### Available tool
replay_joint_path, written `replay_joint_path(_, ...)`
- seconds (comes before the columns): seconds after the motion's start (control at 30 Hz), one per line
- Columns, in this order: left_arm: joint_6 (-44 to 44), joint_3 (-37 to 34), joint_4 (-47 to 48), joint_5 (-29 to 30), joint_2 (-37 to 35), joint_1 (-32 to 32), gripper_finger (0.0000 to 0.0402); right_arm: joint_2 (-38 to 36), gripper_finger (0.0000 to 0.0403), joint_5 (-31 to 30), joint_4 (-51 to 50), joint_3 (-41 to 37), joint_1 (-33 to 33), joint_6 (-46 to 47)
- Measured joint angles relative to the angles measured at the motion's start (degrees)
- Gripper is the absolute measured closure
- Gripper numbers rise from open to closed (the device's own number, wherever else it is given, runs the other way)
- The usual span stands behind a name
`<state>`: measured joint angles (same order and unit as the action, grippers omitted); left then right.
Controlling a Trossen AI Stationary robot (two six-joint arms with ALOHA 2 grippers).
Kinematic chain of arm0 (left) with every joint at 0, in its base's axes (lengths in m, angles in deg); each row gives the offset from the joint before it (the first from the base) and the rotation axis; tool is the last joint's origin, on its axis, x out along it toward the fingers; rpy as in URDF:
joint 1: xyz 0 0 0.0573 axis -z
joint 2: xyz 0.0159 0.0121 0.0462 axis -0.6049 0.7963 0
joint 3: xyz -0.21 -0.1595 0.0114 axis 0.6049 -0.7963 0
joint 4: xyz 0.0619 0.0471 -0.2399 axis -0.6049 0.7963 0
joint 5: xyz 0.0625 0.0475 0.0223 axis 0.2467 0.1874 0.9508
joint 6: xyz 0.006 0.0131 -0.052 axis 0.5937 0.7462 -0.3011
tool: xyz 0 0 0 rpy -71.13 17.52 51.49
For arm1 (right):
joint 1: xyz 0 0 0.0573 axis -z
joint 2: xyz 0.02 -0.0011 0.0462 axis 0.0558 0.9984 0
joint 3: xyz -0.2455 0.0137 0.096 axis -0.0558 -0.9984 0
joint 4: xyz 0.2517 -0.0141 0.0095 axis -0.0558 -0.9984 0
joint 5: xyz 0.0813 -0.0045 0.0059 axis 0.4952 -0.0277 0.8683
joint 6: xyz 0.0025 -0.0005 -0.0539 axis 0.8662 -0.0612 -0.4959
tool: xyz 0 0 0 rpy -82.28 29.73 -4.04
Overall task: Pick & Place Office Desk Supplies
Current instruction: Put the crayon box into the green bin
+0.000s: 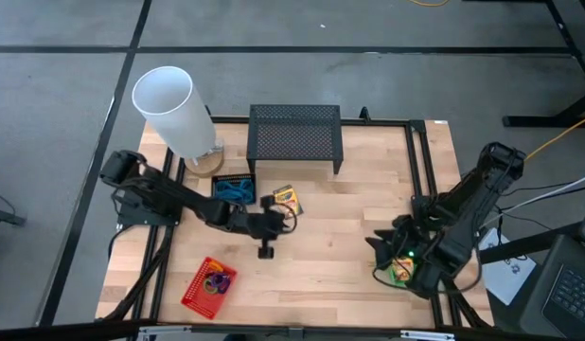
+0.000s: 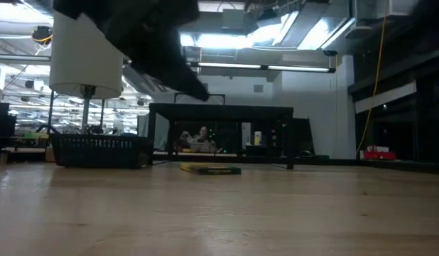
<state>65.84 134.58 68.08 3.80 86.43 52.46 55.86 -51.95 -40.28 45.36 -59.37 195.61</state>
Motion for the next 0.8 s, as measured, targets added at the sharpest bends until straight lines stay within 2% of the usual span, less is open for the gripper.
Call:
replay_joint_path(0.1, -4.61, 0.00, 7.51, 2.82, -0.95, -0.30, 0.0342, 0.00, 0.0197, -2.71, 4.88, 0.00, 3.53, -7.54)
replay_joint_path(0.27, -8.29, -0.10, 17.82, 8.60, 0.44, -2.19, 0.0334, 0.00, 0.0204, -2.70, 12.03, 0.00, 9.89, -18.32)
replay_joint_path(0.6, -7.23, -0.55, 14.75, 4.00, 7.83, -6.41, 0.0357, 0.90, 0.0228, 0.09, 27.57, 0.02, 21.10, -37.51)
replay_joint_path(0.8, -6.76, -0.48, 12.38, 6.53, 10.95, -7.40, 0.0370, 5.62, 0.0246, 1.96, 29.32, -0.02, 26.02, -39.07)
